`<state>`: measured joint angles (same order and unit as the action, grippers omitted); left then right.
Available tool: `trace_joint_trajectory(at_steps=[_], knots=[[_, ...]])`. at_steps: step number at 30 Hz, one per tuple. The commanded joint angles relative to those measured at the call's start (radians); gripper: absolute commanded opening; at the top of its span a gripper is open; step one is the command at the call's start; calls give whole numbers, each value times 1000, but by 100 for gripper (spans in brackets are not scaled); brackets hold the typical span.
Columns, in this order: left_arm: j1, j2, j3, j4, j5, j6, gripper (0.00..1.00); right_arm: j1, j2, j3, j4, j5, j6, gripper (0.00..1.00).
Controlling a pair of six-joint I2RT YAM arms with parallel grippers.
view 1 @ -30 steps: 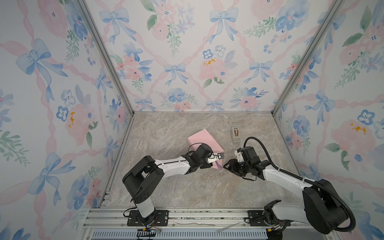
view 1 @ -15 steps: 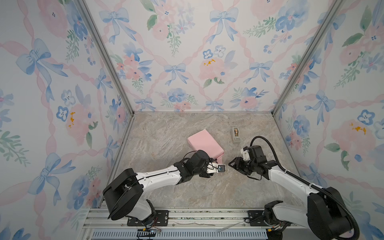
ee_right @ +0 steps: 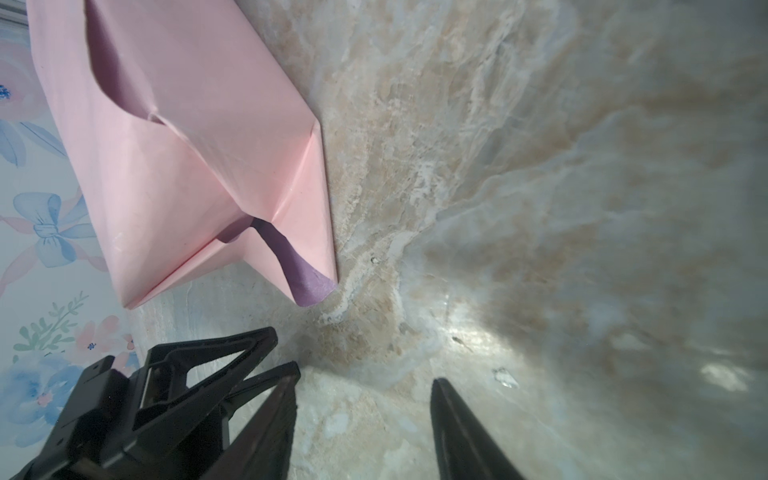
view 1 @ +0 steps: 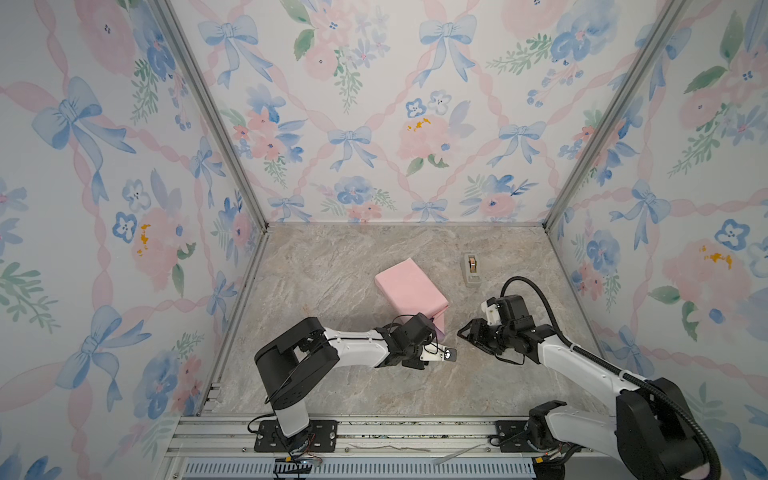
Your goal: Wrap the gift box in paper
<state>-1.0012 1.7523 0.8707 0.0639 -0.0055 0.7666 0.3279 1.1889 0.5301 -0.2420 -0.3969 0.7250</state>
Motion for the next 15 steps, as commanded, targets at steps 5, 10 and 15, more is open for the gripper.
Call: trace_joint_trajectory(at_steps=[5, 10, 15], knots=[[-2, 61, 40, 42, -59, -25, 36, -9, -19, -24, -1, -14, -6, 55], [9, 91, 67, 43, -66, -53, 29, -10, -28, -22, -9, -15, -6, 55], [20, 116, 90, 41, -59, -70, 26, -10, -36, -22, -17, -14, -6, 54]])
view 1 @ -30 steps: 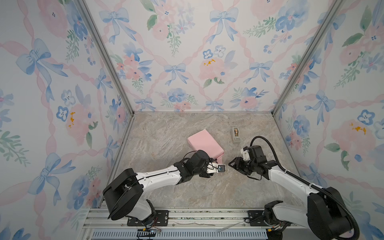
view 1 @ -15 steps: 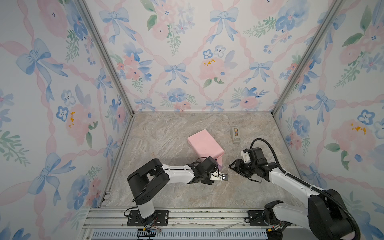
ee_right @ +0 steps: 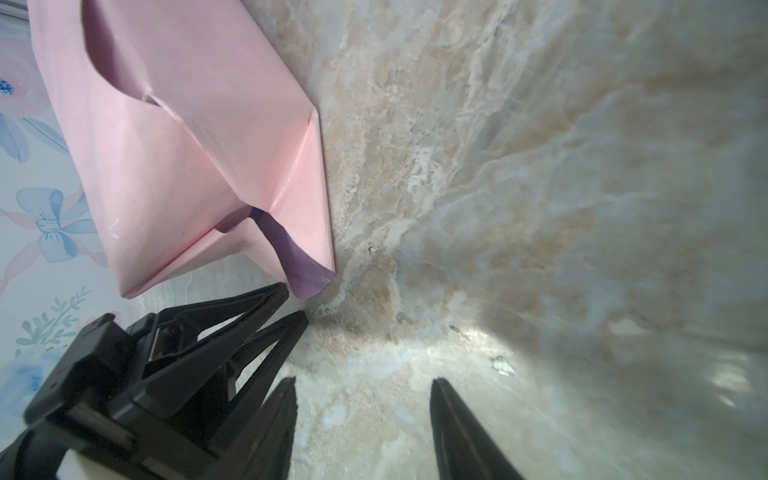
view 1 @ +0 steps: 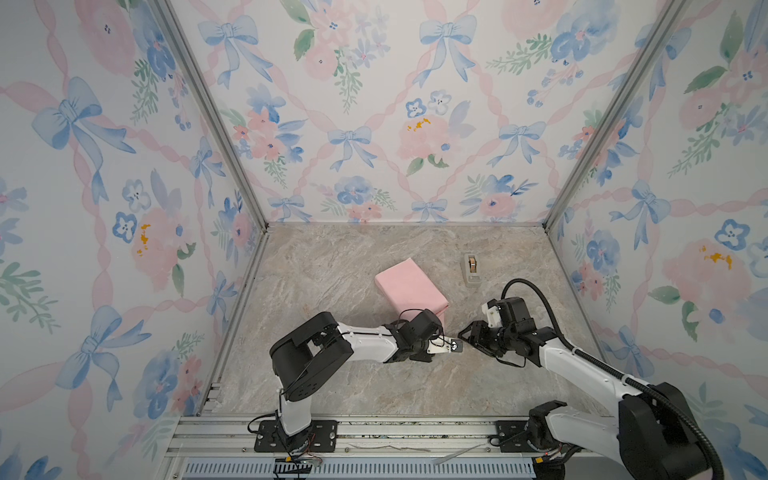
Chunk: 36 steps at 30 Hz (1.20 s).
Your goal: Wrap the gift box in paper
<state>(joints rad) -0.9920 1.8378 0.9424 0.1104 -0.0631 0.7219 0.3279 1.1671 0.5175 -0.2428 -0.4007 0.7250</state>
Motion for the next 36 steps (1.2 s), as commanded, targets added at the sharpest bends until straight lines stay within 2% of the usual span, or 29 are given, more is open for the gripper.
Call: trace_joint_trajectory(at_steps=[1, 9, 13, 17, 24, 36], knots=[[13, 36, 23, -6, -4, -29, 26, -9, -14, -10, -16, -10, -7, 54], [23, 61, 48, -12, -6, -42, 20, -9, -15, -10, -16, -12, -5, 54], [23, 63, 56, -22, 4, -46, 8, -7, -14, -13, -6, -16, 2, 54], [28, 44, 55, -21, 42, -60, 0, 2, 5, -17, 26, -22, 15, 55], [53, -2, 38, 0, 130, -105, 0, 38, 55, -12, 96, -40, 60, 55], [74, -54, -3, 55, 169, -133, 0, 53, 192, 27, 199, -81, 141, 52]])
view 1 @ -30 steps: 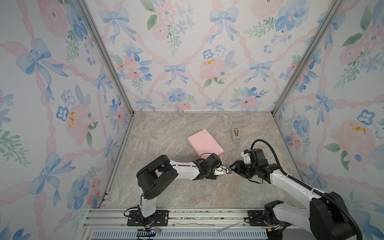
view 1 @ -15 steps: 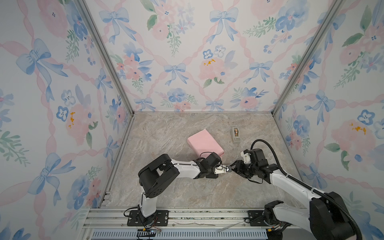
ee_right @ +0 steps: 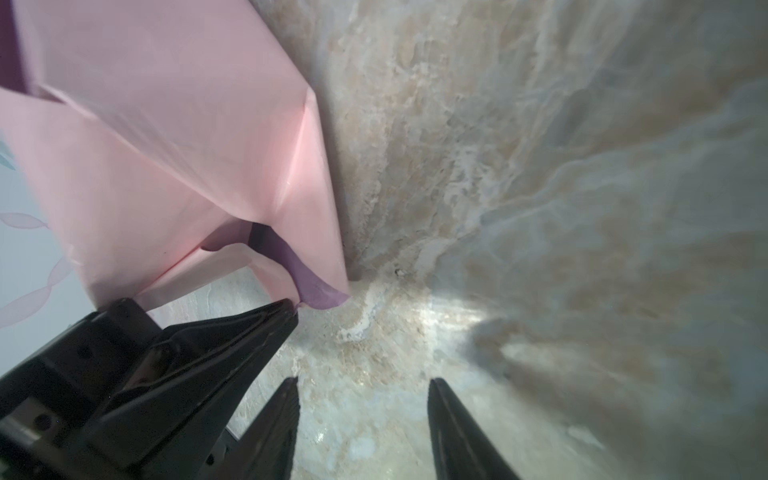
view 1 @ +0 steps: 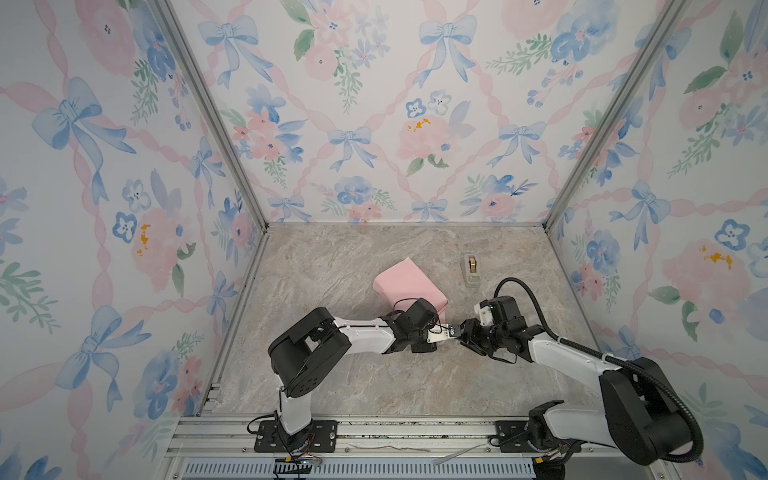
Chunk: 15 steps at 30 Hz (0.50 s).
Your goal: Wrap the gift box in paper
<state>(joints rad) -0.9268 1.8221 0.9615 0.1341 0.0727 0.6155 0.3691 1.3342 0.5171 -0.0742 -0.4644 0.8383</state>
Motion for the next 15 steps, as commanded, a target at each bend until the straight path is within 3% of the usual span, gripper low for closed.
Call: trace_joint_trajectory(at_steps=[1, 15], knots=[[10, -44, -28, 39, 37, -28, 0, 13, 37, 31, 38, -20, 35, 52], [18, -49, -52, 71, 59, -31, 0, 7, 171, 99, 133, -46, 83, 48]])
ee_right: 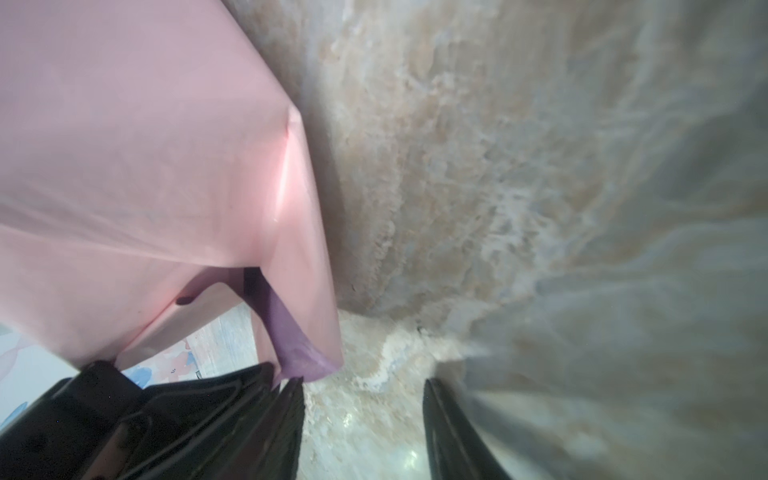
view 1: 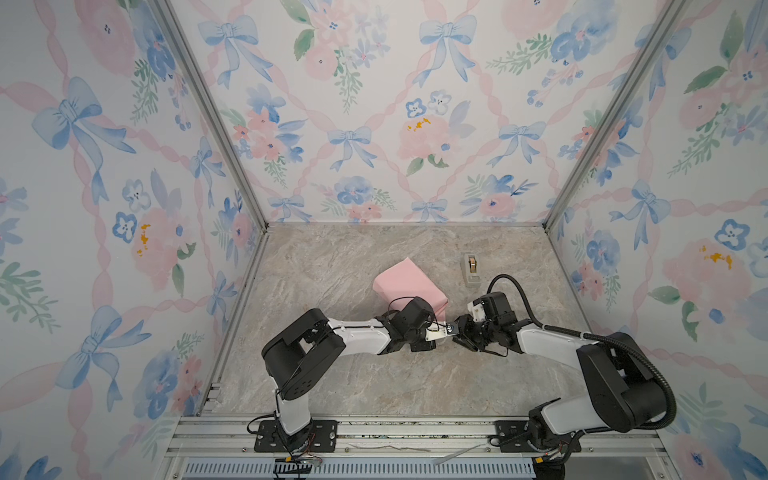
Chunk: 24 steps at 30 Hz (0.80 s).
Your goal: Wrap the gift box in paper
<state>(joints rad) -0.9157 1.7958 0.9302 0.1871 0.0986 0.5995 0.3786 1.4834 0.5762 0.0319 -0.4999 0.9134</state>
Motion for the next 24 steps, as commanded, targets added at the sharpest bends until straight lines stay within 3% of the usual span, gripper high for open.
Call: trace_joint_trajectory(at_steps=[1, 8, 24], knots=[[6, -25, -23, 20, 33, -14, 0, -3, 28, 46, 29, -12, 7, 47], [11, -32, -33, 33, 36, -15, 0, -9, 80, 66, 72, -35, 27, 40], [15, -64, -71, 95, 33, -20, 0, -9, 126, 48, 158, -80, 75, 36]])
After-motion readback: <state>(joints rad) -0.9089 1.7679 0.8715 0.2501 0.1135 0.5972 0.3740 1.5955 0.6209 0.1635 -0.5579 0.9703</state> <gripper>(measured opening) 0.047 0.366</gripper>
